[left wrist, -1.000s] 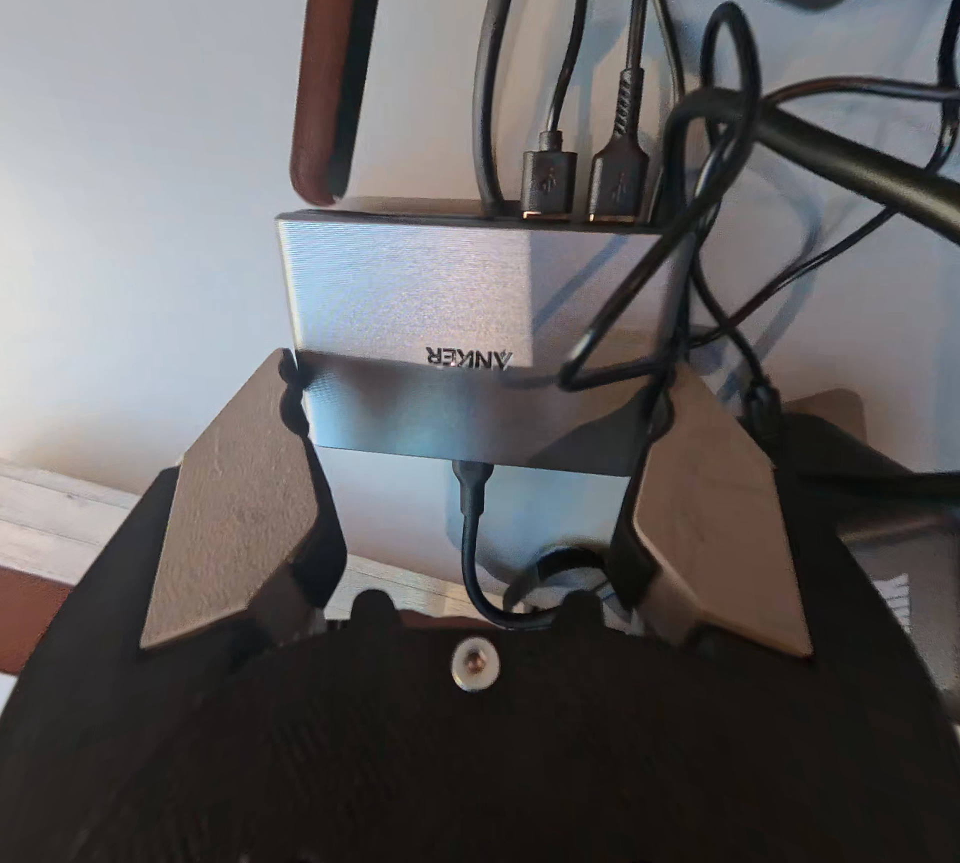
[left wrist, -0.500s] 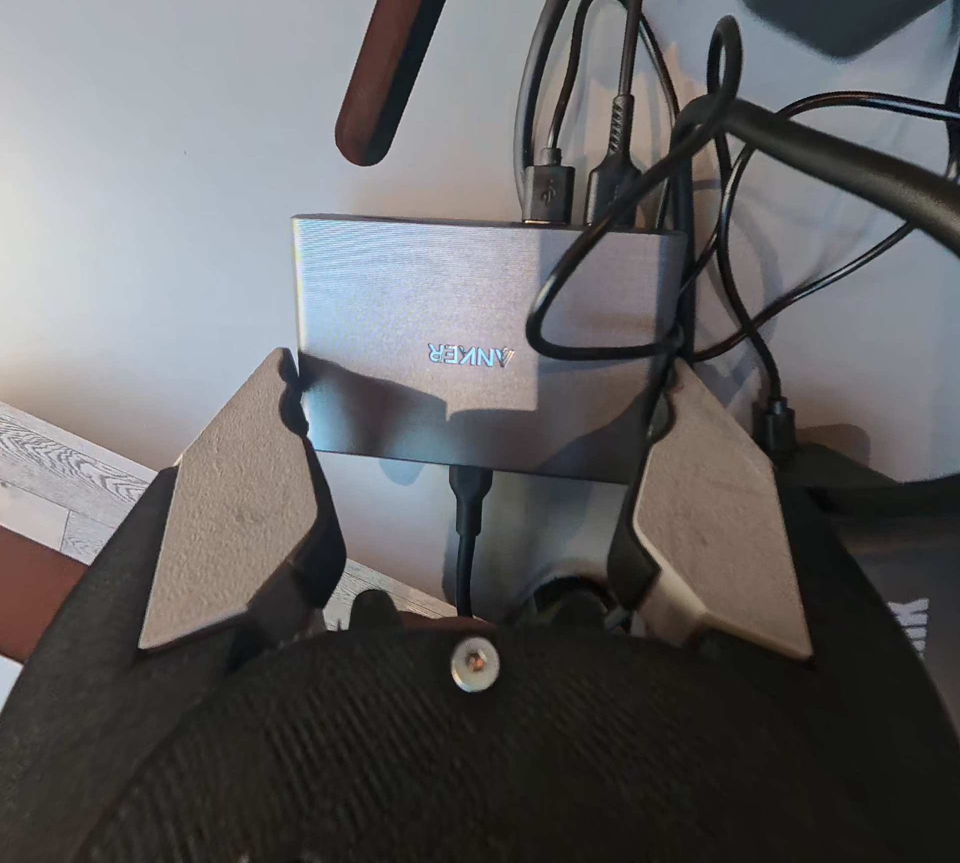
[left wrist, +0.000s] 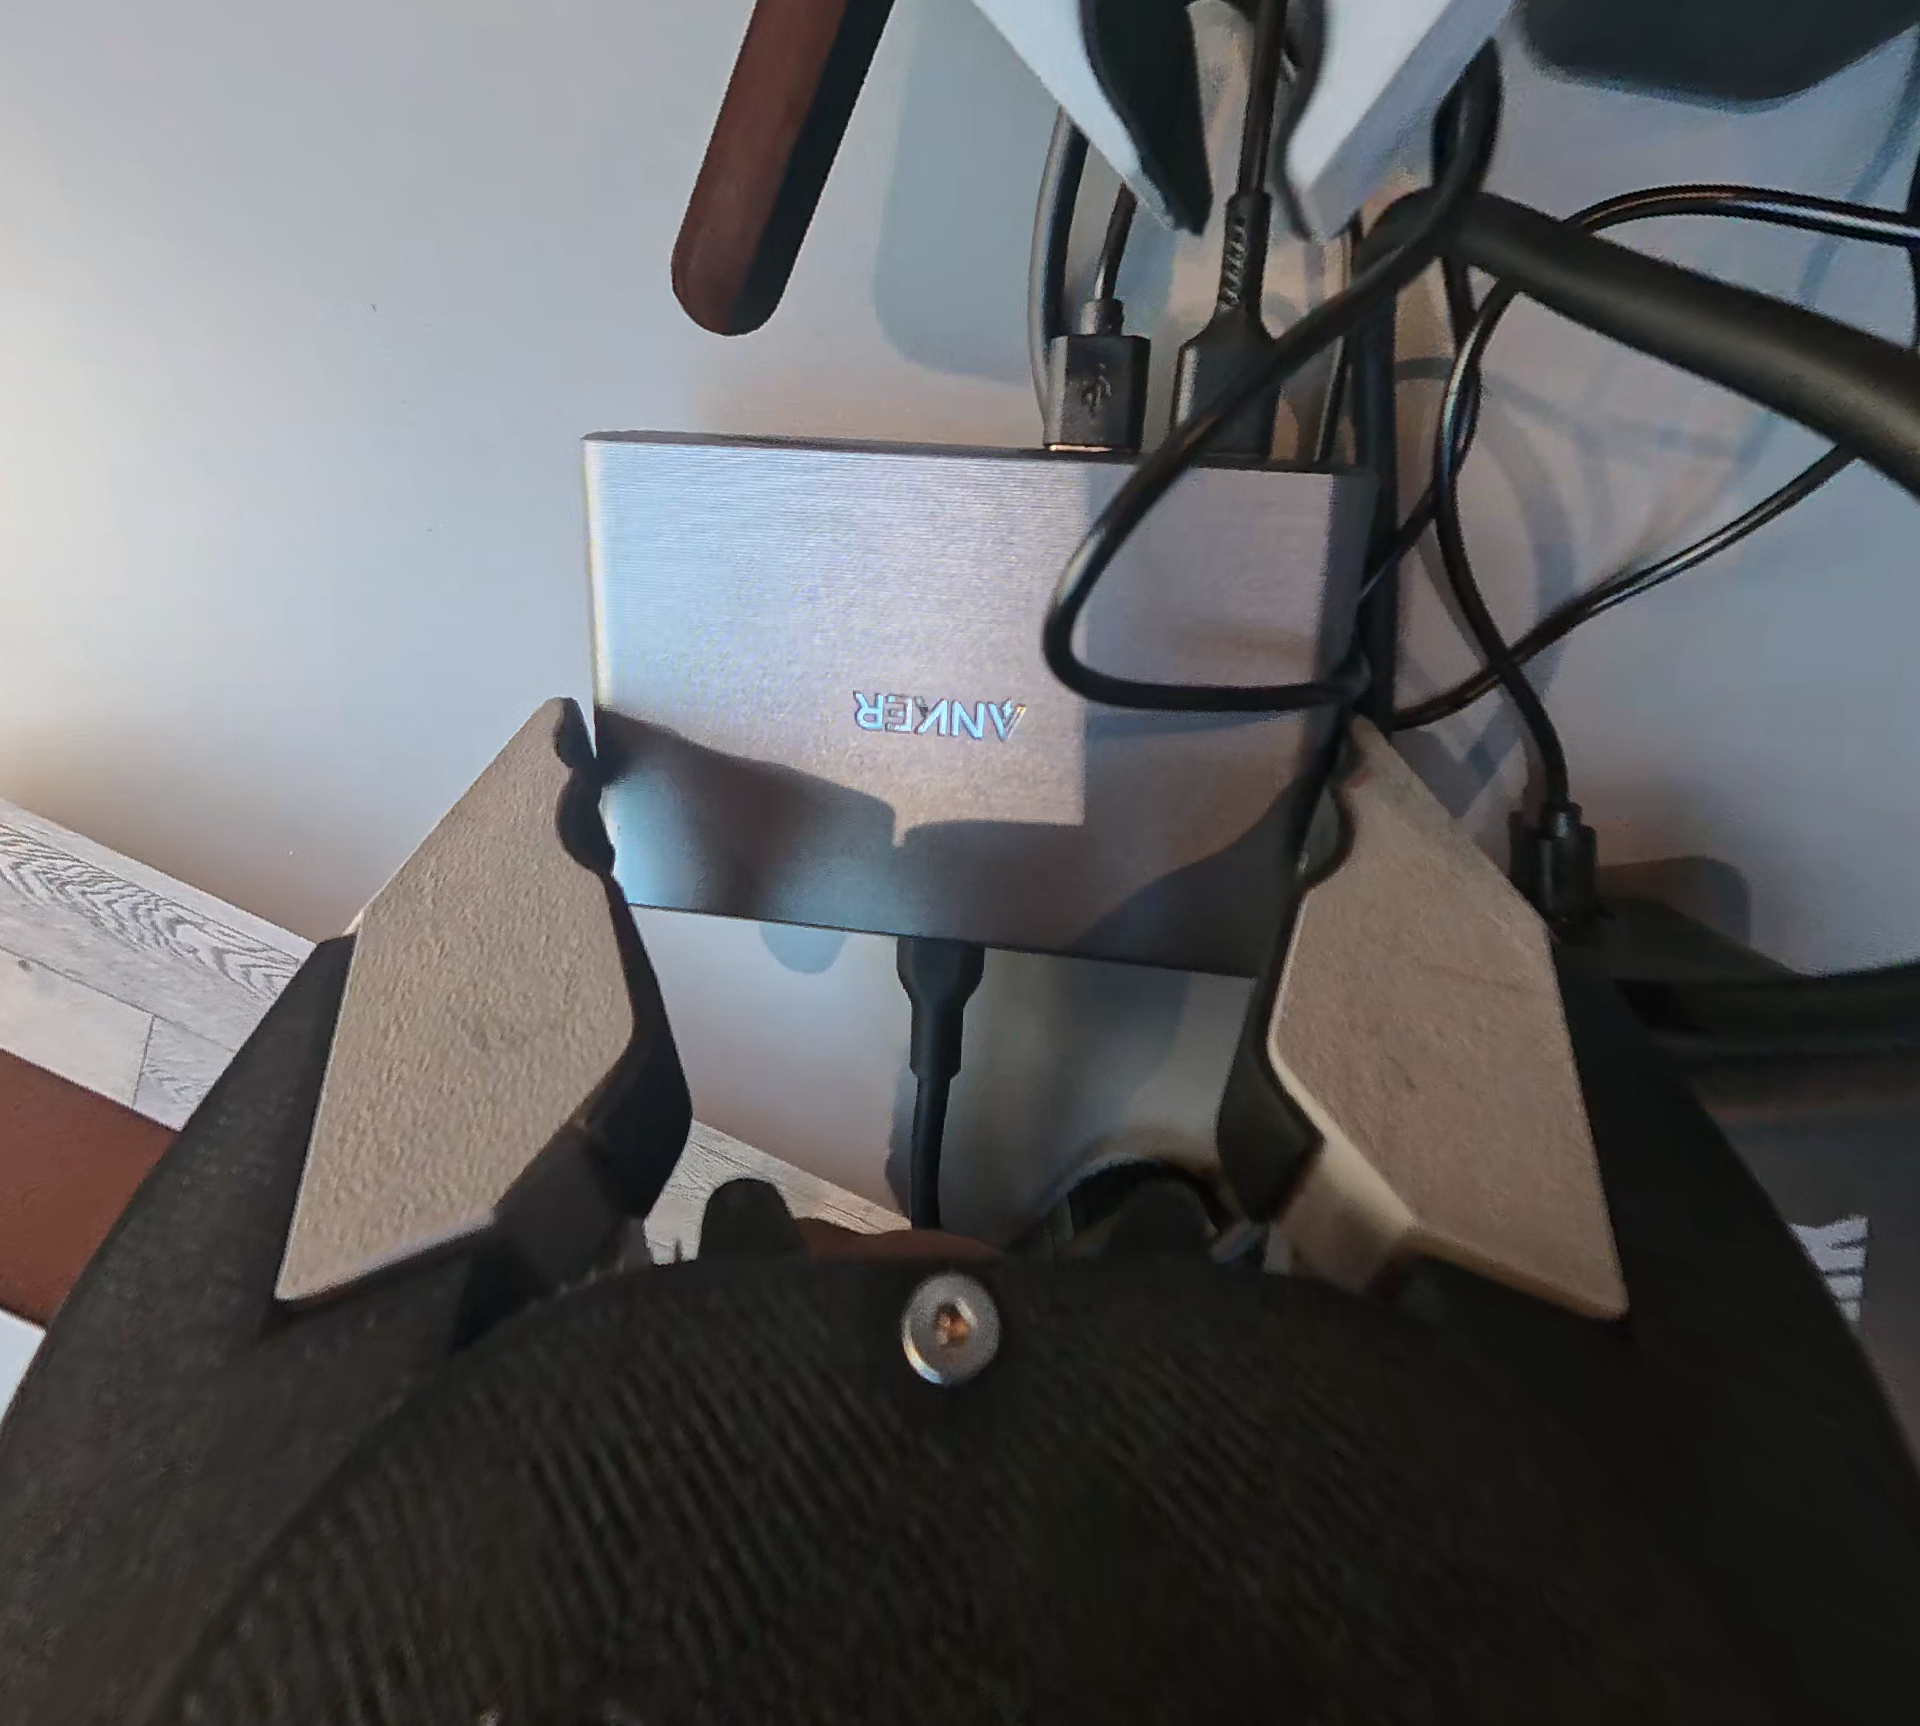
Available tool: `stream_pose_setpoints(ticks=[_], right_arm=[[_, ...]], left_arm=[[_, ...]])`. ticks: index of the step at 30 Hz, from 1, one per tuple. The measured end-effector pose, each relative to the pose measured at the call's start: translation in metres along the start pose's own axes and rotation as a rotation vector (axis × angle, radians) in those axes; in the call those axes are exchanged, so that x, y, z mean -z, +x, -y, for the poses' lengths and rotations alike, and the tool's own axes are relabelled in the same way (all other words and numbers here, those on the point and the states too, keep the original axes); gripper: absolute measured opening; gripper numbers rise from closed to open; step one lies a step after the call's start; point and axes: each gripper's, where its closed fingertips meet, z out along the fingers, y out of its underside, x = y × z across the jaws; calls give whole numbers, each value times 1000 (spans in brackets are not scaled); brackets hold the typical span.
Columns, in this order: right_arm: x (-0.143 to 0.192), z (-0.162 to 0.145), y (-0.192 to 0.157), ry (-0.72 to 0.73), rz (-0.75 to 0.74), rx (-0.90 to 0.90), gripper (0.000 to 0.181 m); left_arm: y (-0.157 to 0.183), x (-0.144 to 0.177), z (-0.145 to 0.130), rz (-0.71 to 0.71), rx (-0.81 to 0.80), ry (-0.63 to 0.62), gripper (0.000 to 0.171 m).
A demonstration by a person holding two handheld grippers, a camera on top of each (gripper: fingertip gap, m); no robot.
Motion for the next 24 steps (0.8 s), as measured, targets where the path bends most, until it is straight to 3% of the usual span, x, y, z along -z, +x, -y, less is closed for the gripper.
stream_pose_setpoints(ticks=[9,24], right_arm=[[-5,4,-4,96,51,-72,5],[-4,-7,-2,94,-96,-40,4]], left_arm=[[2,-1,0,11,5,16,134],[4,-2,4,24,33,63,134]])
